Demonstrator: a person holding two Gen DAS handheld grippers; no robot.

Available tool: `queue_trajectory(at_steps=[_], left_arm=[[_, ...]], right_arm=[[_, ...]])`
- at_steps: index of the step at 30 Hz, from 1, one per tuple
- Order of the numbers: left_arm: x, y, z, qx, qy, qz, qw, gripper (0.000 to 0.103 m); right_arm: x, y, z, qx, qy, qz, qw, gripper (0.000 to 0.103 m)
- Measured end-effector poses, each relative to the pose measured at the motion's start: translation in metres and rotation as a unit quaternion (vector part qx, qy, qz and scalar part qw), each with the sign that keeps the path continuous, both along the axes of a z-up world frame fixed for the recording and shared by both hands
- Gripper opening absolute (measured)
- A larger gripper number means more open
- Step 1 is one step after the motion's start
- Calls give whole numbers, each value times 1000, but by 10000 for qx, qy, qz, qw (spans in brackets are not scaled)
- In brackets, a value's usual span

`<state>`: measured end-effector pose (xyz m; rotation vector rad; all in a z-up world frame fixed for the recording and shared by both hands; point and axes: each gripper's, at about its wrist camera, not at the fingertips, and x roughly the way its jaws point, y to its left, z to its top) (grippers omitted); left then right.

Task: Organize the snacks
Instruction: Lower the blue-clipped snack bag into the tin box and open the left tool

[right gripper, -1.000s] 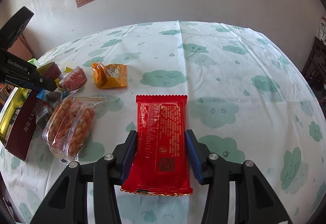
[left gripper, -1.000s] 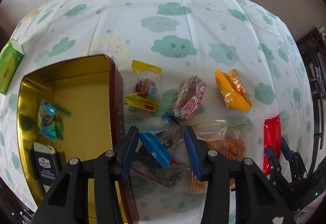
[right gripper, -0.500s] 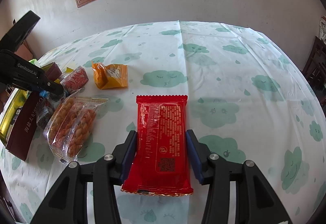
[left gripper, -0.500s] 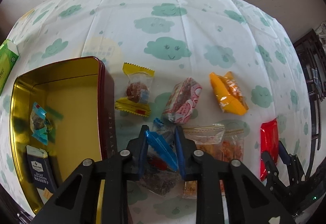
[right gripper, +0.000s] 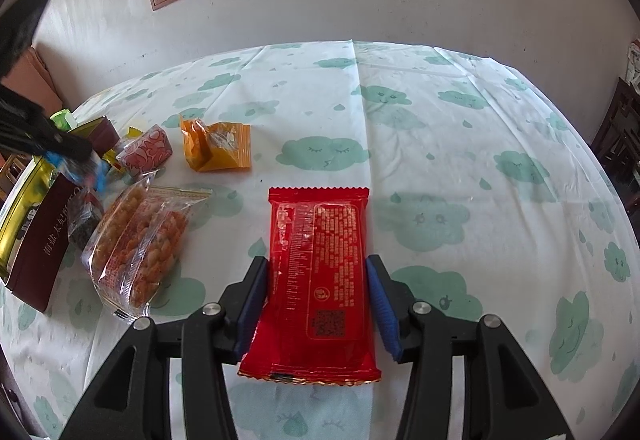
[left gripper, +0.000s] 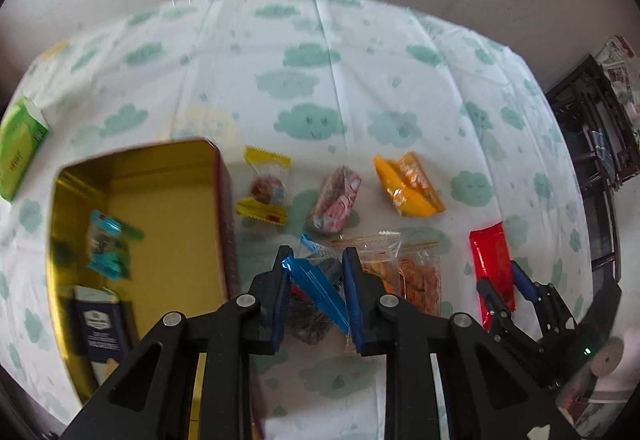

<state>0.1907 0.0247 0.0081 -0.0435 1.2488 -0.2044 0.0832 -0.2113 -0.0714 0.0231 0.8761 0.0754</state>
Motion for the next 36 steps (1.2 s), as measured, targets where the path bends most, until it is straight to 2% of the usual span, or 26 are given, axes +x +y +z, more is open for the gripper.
queue_trajectory(at_steps=[4, 7, 10, 18, 25, 30, 36], left_arm=[[-3, 20, 23, 254, -366, 27, 9990, 22], [0, 48, 30, 500, -482, 221, 9973, 22], [7, 75, 25, 709, -459, 462, 9954, 22], [25, 141, -12, 1092, -170, 961, 9892, 22], [35, 157, -29, 1327, -170, 927, 9867, 22], [37, 166, -42, 1280, 4, 1063, 9861, 23], [34, 169, -42, 1232, -31, 1064, 9866, 27]], right_arm=[[0, 2, 0, -71, 6, 4, 10000, 51], [1, 3, 0, -89, 8, 4, 10000, 51], [1, 3, -1, -112, 9, 0, 9999, 51], [1, 7, -1, -298, 26, 30, 9995, 53], [1, 8, -1, -300, 27, 30, 9995, 53], [1, 8, -1, -303, 26, 30, 9995, 53], [1, 8, -1, -305, 25, 30, 9995, 53]])
